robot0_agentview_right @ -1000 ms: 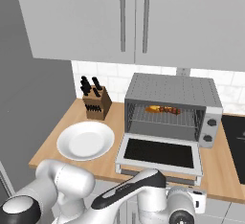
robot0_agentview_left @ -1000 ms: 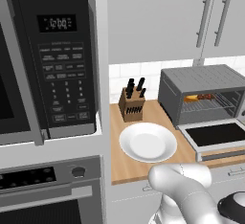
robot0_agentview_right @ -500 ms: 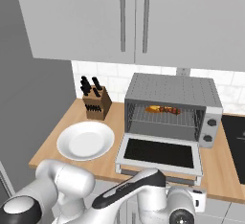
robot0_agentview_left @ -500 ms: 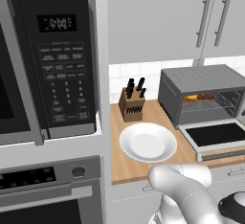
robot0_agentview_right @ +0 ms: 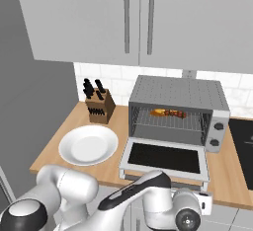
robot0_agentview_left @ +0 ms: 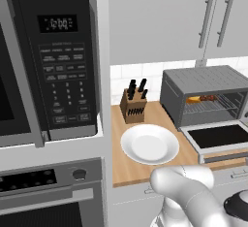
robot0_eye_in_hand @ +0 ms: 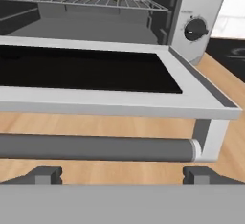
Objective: Pick up the kebab skewer and baguette bread, and place them inside the toaster oven. Close the toaster oven door and start by setting the timer.
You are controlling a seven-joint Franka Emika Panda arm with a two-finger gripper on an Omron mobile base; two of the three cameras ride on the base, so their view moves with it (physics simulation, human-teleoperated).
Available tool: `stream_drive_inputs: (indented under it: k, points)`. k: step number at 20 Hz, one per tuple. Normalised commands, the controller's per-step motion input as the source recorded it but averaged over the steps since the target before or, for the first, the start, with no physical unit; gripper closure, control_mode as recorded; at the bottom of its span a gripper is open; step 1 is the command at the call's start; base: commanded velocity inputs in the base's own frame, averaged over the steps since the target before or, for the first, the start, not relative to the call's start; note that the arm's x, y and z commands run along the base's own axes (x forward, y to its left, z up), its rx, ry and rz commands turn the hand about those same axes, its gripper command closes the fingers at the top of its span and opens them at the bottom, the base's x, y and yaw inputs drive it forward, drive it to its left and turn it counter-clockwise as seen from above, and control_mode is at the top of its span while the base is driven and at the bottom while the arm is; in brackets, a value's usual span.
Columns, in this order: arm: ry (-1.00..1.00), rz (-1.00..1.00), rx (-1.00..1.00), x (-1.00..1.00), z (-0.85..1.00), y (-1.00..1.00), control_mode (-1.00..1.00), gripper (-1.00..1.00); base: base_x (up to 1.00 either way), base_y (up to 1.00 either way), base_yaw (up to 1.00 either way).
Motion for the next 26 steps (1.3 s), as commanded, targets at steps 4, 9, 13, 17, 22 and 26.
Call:
stream_drive_inputs:
  k: [4,9,13,17,22,26]
  points:
    - [0.07,0.00,0.00,0.00,-0.03,0.00,-1.00,-1.00,0.00,0.00,0.00]
    - [0.05,0.00,0.00,0.04,0.00,0.00,-1.00,-1.00,0.00,0.00,0.00]
    - [0.02,0.00,0.00,0.17,0.00,0.00,-1.00,-1.00,0.00,0.00,0.00]
    - [0.00,0.00,0.00,0.21,0.00,0.00,-1.00,-1.00,0.00,0.00,0.00]
    - [0.00,0.00,0.00,0.12,0.00,0.00,-1.00,-1.00,0.00,0.00,0.00]
    - [0.01,0.00,0.00,0.08,-0.01,0.00,-1.00,-1.00,0.00,0.00,0.00]
